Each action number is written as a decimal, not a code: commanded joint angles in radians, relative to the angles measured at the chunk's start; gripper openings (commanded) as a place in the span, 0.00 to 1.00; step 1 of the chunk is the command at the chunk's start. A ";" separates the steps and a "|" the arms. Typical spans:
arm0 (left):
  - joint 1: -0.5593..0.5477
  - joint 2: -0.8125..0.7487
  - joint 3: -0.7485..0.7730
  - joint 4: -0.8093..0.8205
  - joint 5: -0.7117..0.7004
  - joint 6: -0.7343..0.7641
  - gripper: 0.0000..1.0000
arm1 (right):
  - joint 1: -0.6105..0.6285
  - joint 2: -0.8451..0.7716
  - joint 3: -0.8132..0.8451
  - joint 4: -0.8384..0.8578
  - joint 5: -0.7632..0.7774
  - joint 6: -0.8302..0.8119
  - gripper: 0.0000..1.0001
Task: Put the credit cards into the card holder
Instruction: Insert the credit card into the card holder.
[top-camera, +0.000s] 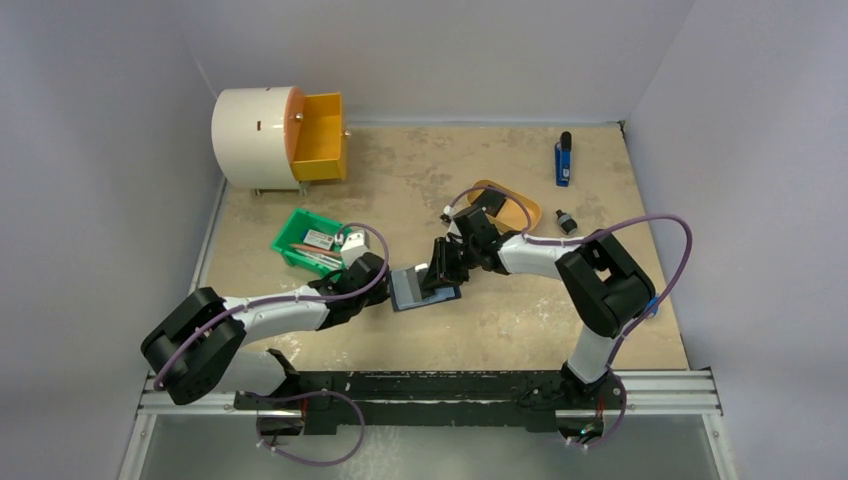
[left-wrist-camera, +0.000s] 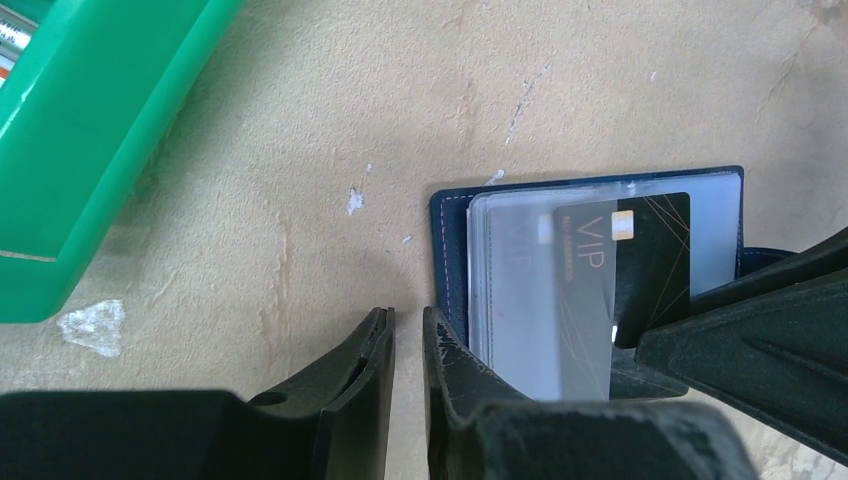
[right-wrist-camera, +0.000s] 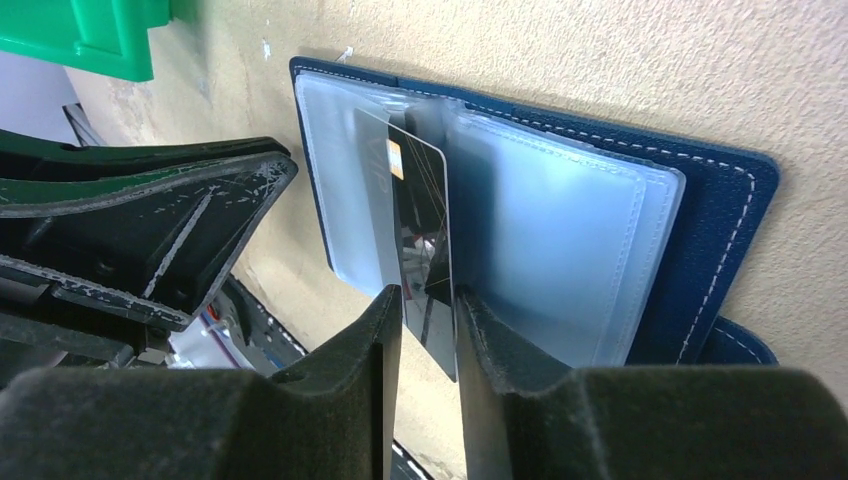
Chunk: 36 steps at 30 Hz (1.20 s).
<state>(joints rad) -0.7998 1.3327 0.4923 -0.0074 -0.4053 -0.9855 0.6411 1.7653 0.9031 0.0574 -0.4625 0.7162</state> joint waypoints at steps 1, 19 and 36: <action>-0.003 -0.023 0.004 0.010 -0.027 -0.003 0.16 | 0.003 -0.036 0.023 -0.016 0.019 -0.012 0.26; -0.005 -0.007 -0.012 0.053 0.006 -0.004 0.16 | 0.002 0.005 0.010 0.084 -0.022 0.037 0.02; -0.004 -0.006 -0.023 0.064 0.004 -0.012 0.15 | 0.004 0.084 0.007 0.136 -0.087 0.066 0.00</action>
<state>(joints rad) -0.8005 1.3331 0.4759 0.0143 -0.3969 -0.9859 0.6407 1.8164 0.9031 0.1947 -0.5373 0.7860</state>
